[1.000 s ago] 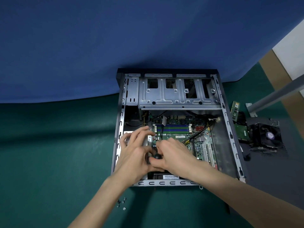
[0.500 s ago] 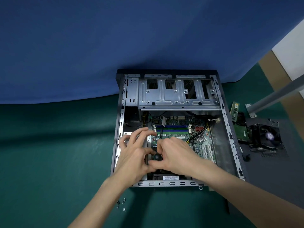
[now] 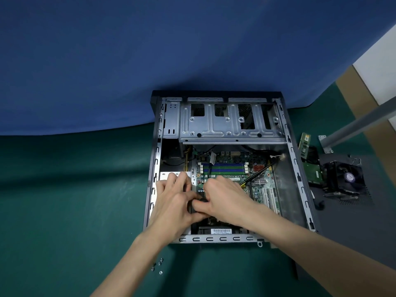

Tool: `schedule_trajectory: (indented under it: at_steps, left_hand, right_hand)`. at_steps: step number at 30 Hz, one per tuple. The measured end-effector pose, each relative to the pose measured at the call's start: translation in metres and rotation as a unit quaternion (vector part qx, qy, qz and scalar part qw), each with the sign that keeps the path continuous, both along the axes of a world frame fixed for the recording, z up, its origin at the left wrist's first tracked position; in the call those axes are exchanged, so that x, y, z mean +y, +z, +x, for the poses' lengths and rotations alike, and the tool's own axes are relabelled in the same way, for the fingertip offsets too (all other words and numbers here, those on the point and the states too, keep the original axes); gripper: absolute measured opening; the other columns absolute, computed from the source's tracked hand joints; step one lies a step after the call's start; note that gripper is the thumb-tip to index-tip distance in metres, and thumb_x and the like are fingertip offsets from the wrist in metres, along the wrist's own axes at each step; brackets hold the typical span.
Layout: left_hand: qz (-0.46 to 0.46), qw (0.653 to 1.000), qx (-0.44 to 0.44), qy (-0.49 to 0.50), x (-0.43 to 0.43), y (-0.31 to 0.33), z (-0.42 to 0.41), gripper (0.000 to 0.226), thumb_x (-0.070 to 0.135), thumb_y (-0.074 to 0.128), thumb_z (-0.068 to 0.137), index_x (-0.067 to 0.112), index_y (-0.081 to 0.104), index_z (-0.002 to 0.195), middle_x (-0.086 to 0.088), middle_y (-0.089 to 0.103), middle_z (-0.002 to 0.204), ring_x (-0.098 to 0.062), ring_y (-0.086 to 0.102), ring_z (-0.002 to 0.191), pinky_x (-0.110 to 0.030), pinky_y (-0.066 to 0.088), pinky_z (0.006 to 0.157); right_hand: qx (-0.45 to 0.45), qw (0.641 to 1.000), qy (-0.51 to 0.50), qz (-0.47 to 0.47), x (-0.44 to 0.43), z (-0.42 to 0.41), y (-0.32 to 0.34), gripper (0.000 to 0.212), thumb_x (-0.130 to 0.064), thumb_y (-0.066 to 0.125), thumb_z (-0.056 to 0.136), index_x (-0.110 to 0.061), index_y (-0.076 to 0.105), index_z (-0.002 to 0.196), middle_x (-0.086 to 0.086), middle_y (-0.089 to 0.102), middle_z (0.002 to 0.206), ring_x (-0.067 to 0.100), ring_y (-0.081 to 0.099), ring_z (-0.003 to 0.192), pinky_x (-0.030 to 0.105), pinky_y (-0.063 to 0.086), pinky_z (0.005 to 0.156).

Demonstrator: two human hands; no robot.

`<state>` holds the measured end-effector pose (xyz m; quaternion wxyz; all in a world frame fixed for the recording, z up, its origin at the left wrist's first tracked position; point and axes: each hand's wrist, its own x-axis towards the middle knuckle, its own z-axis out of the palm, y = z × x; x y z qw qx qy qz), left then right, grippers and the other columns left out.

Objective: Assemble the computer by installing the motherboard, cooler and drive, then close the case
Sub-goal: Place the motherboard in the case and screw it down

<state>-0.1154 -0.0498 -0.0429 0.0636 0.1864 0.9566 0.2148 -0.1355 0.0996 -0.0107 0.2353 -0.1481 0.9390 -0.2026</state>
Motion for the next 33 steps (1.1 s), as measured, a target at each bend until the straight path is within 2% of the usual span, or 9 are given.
schedule_trajectory:
  at_steps: [3,6,11,15,21,23,26,30,33]
  left_hand:
    - [-0.007,1.0,0.009,0.0,0.0,-0.001,0.001,0.028,0.051,0.073,0.065,0.025,0.072,0.074,0.007,0.037,0.087,-0.017,0.032,0.083,-0.031,0.016,0.07]
    - [-0.006,1.0,0.006,0.007,0.0,0.0,0.002,0.039,0.062,0.073,0.062,0.024,0.072,0.069,0.005,0.039,0.086,-0.018,0.035,0.083,-0.03,0.015,0.07]
    - [-0.028,1.0,0.0,-0.008,-0.001,0.0,0.001,0.028,0.05,0.075,0.06,0.023,0.071,0.068,0.007,0.035,0.087,-0.018,0.033,0.084,-0.032,0.018,0.071]
    - [-0.041,0.999,0.003,-0.006,0.002,0.001,0.002,0.035,0.059,0.072,0.06,0.025,0.071,0.065,0.007,0.035,0.085,-0.019,0.035,0.082,-0.033,0.02,0.071]
    - [-0.04,0.999,0.009,-0.012,0.001,0.001,0.003,0.025,0.053,0.073,0.064,0.029,0.071,0.07,0.008,0.032,0.085,-0.018,0.035,0.08,-0.033,0.018,0.07]
    - [-0.044,0.999,0.013,-0.011,0.002,0.001,0.003,0.03,0.058,0.073,0.064,0.028,0.07,0.069,0.007,0.032,0.085,-0.018,0.035,0.081,-0.032,0.017,0.07]
    - [-0.035,0.999,0.006,-0.004,0.001,0.002,0.002,0.041,0.064,0.072,0.062,0.024,0.068,0.065,0.005,0.037,0.086,-0.019,0.035,0.082,-0.032,0.016,0.07]
    - [-0.035,0.999,-0.002,-0.019,-0.001,0.0,0.0,0.025,0.05,0.075,0.065,0.026,0.069,0.07,0.008,0.033,0.088,-0.018,0.032,0.084,-0.034,0.02,0.072]
    - [-0.029,0.999,0.003,-0.017,-0.001,-0.001,0.0,0.032,0.059,0.073,0.064,0.03,0.07,0.074,0.008,0.033,0.088,-0.017,0.032,0.084,-0.032,0.017,0.071]
  right_hand:
    - [-0.002,1.0,0.022,0.0,0.0,-0.001,0.003,0.036,-0.042,0.066,0.078,-0.018,0.043,0.064,-0.003,0.043,0.061,0.019,0.043,0.057,0.033,0.027,0.054]
    - [-0.012,1.0,0.007,-0.016,0.001,0.003,0.001,0.041,-0.037,0.063,0.082,-0.019,0.035,0.058,-0.002,0.038,0.059,0.022,0.039,0.058,0.033,0.026,0.05]
    - [0.004,1.0,0.014,0.025,0.003,0.004,0.001,0.042,-0.048,0.062,0.079,-0.017,0.041,0.062,-0.003,0.039,0.062,0.023,0.042,0.064,0.034,0.034,0.063]
    - [-0.017,1.0,0.013,-0.015,0.003,0.007,0.0,0.037,-0.037,0.063,0.082,-0.017,0.04,0.06,-0.001,0.043,0.06,0.024,0.045,0.059,0.033,0.033,0.052]
    - [0.018,1.0,0.026,0.0,-0.002,0.012,-0.003,0.036,-0.041,0.058,0.083,-0.018,0.038,0.063,-0.003,0.039,0.06,0.023,0.041,0.058,0.033,0.03,0.059]
    - [0.008,1.0,0.016,-0.02,0.001,0.013,-0.005,0.032,-0.04,0.058,0.085,-0.017,0.041,0.07,-0.003,0.04,0.062,0.024,0.044,0.062,0.033,0.029,0.056]
    - [0.005,1.0,0.003,-0.012,0.004,0.009,-0.009,0.042,-0.044,0.057,0.086,-0.019,0.035,0.06,-0.002,0.038,0.06,0.026,0.042,0.063,0.033,0.028,0.057]
    - [0.021,1.0,0.007,-0.002,0.008,0.007,-0.01,0.043,-0.054,0.059,0.079,-0.022,0.038,0.059,-0.006,0.042,0.059,0.023,0.043,0.062,0.032,0.03,0.06]
    - [0.0,0.999,0.015,-0.03,0.009,0.004,-0.011,0.039,-0.043,0.064,0.08,-0.025,0.036,0.06,-0.005,0.043,0.061,0.024,0.045,0.064,0.031,0.031,0.052]
